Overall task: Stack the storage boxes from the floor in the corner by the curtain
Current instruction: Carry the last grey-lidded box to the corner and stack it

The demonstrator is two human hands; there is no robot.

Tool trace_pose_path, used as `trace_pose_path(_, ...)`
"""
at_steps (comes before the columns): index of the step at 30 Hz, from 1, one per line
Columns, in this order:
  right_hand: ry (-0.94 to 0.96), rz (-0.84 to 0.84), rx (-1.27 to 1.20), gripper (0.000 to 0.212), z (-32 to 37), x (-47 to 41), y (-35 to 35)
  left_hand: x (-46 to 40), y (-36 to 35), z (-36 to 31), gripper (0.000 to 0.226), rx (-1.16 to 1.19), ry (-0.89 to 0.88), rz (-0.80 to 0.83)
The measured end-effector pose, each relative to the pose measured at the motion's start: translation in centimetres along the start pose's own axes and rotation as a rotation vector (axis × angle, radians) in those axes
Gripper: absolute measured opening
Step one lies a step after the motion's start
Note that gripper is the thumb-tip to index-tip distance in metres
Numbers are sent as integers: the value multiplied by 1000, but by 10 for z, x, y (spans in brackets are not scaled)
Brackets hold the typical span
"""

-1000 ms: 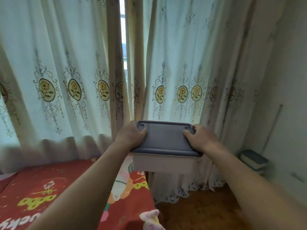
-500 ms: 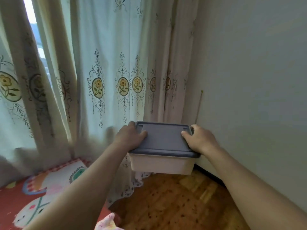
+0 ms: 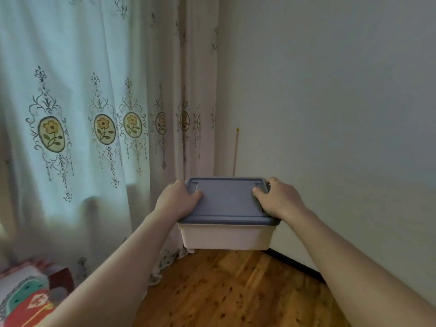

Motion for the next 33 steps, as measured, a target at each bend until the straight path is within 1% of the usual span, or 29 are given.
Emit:
trace_pose_path(6,-26,11,22,56,-64,-44,2,-38,-62,-46,55,-14,-36,-7)
trace_pose_path(9,-40,9,25,56,-94,-61,1,-51,-92,-64,50,0,-41,3)
trace_pose_path(13,-54,33,38,55,-124,-79,-5,-66,-124,-82,50,0,-43,23)
trace_pose_path(17,-72,21,46,55,-145,-104,-11,-87,-148,-92,48,36,-54,32)
trace_pose_path(26,-83,18,46,56,-147,-171,-53,-156,-183,-76,53,59,-87,35)
trace_pose_path(33,-90,11,27,55,-105,-264,-90,-256,-185,-45,59,124,-80,5)
Point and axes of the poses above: each hand's wrist, its own x-axis away from the middle knuckle, its own y-axis out of the back of the hand, z = x × y, the point moved 2 cm from there along -x, towards the middle knuckle, and after that the axes turned 9 degrees about x, right-handed, at the moved point
